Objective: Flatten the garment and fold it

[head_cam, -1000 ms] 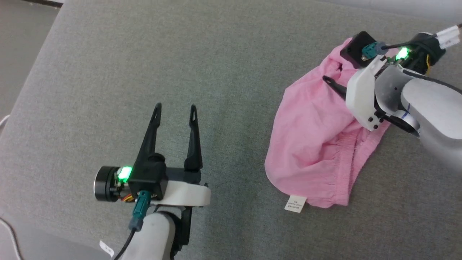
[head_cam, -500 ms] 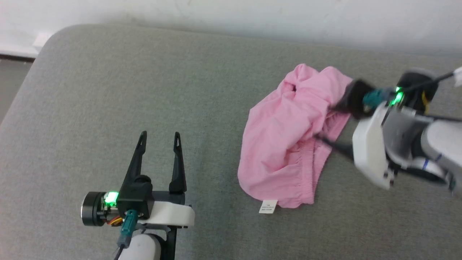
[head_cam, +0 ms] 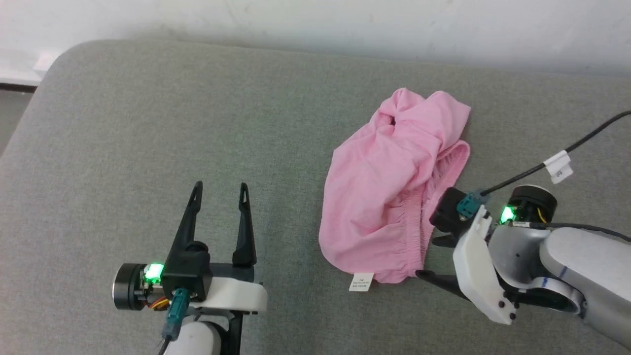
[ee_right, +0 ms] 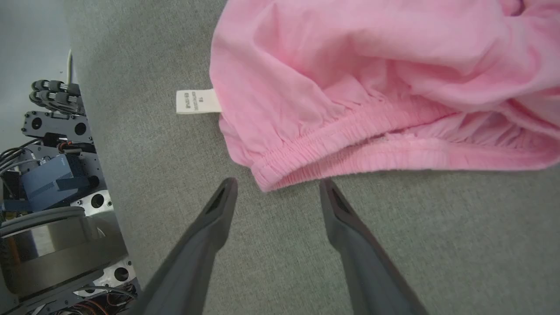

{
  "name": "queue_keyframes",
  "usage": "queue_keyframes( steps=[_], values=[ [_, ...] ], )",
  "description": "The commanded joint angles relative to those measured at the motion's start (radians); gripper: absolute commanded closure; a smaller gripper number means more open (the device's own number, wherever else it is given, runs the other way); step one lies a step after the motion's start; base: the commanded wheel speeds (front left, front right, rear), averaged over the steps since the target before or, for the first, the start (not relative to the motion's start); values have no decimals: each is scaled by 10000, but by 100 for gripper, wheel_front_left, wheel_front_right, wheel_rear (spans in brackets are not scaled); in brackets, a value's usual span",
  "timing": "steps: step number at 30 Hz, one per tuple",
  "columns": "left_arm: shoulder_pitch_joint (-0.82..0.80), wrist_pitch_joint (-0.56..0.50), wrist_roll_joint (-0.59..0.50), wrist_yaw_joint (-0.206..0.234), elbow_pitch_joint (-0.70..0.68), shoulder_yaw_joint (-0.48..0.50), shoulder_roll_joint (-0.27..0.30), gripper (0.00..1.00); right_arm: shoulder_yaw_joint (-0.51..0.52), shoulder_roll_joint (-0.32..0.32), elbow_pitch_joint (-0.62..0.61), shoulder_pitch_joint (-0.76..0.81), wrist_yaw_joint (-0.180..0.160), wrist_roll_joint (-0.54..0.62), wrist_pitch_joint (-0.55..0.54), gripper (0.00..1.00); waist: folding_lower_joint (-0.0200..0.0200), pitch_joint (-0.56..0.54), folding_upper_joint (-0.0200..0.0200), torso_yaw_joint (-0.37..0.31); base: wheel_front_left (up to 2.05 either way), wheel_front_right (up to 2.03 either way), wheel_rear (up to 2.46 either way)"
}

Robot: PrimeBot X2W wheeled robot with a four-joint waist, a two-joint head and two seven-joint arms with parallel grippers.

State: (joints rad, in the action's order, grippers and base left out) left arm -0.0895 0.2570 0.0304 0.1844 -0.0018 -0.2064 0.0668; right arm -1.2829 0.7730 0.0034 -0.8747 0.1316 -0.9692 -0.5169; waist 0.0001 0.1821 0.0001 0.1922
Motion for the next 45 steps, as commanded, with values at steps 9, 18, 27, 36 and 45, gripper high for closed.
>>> queue_keyframes(
  steps=[9,18,27,36,45],
  values=[
    [-372,47,-80,-27,-10,-117,-80,0,26,-1223,1406,809,-9,-78,-12,0,-1,614,-1,284,0,0,0],
    [-313,47,-35,98,65,-44,-119,0,26,-1274,1758,1349,-9,1226,1091,100,-1,443,-1,143,0,0,0],
    [287,47,-65,19,56,297,-29,0,1383,397,558,1356,-9,1069,4454,100,-1,-322,-1,-828,0,0,0],
    [287,47,-123,-60,1,275,-56,0,3823,1956,1857,3779,-9,471,5245,100,-1,-293,-1,-1381,0,0,0],
    [256,47,-128,-129,72,264,-77,0,4280,1297,4446,6036,-9,200,4821,100,-1,-186,-1,-1409,0,0,0]
  ],
)
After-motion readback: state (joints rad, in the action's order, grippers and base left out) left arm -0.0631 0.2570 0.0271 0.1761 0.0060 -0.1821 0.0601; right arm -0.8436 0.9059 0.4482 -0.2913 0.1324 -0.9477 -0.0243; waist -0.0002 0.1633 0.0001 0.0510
